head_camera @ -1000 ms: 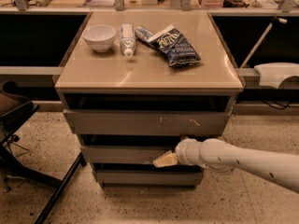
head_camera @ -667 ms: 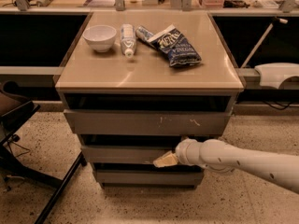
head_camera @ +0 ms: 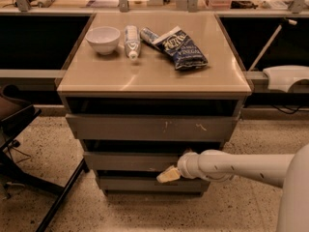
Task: Open middle drawer
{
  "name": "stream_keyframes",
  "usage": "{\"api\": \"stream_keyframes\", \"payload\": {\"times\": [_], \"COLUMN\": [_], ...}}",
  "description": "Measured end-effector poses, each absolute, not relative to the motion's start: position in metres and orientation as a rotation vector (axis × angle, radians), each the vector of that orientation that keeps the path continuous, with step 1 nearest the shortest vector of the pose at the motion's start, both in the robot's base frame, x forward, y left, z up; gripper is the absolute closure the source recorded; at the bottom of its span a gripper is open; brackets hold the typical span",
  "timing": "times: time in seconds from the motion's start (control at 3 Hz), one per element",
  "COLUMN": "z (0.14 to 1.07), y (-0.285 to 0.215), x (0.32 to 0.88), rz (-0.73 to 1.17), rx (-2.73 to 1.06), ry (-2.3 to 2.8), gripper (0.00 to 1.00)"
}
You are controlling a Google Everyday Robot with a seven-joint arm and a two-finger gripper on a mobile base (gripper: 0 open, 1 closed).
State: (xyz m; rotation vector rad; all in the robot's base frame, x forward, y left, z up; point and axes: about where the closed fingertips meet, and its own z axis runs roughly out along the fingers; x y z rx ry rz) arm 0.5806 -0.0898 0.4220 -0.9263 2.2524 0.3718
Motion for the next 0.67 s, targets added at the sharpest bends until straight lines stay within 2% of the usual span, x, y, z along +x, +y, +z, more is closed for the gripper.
{"api": "stream_keyframes", "payload": {"times": [0.67], "z": [0.419], "y": [-0.086], "x": [0.594], "rz": [0.379], "rx": [-0.935], "ry": [2.243], "gripper": [0.0]}}
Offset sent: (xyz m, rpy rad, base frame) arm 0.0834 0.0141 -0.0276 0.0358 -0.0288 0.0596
